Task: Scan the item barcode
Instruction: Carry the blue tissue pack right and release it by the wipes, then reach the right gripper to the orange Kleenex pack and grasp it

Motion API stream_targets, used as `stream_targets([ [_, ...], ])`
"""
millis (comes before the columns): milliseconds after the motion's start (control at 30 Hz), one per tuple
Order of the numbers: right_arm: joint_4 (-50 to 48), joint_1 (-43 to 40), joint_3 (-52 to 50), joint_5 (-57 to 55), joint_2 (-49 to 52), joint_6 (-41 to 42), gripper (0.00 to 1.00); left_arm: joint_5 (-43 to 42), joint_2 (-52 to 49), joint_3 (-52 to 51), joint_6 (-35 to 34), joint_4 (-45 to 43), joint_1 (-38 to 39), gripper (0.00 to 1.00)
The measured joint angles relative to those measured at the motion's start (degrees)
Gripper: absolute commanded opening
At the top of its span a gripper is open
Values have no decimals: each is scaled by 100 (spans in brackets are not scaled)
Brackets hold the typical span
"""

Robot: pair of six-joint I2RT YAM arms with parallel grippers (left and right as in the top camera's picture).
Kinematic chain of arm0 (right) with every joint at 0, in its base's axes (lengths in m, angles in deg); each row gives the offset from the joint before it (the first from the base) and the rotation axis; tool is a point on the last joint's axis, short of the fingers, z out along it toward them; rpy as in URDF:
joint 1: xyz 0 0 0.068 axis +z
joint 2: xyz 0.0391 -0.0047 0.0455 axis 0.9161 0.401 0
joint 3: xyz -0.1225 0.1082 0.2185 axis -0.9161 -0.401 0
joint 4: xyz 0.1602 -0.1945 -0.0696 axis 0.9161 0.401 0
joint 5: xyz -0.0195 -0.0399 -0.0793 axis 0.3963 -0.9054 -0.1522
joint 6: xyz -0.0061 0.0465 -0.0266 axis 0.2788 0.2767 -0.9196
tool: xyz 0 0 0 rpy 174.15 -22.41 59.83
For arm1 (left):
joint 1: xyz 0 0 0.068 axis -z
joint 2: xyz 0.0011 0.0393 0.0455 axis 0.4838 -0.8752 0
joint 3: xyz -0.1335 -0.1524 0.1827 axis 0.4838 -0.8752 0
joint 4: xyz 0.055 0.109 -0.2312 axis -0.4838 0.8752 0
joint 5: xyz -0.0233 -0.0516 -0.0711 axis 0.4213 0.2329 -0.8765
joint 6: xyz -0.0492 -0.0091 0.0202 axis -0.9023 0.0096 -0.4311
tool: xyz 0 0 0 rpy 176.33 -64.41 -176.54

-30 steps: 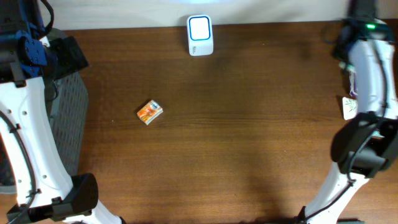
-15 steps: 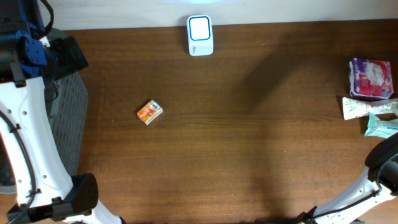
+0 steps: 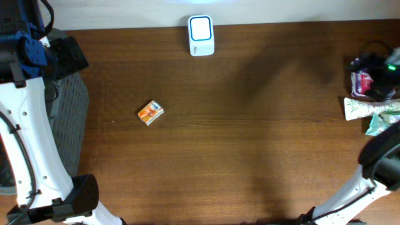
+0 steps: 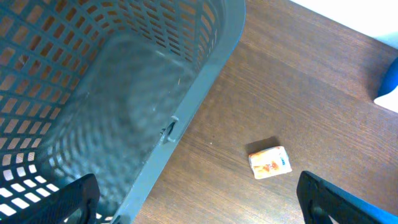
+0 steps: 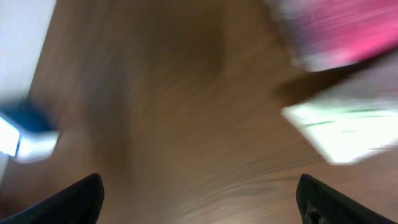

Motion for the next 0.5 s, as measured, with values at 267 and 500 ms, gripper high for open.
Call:
stream_targets([
  [267,-721,3220,-37,470,11,70,94,0,0,0,0,0,0,99],
  [500,-1875,5860,-46,-588,391,3145,99,0,0,0,0,0,0,99],
])
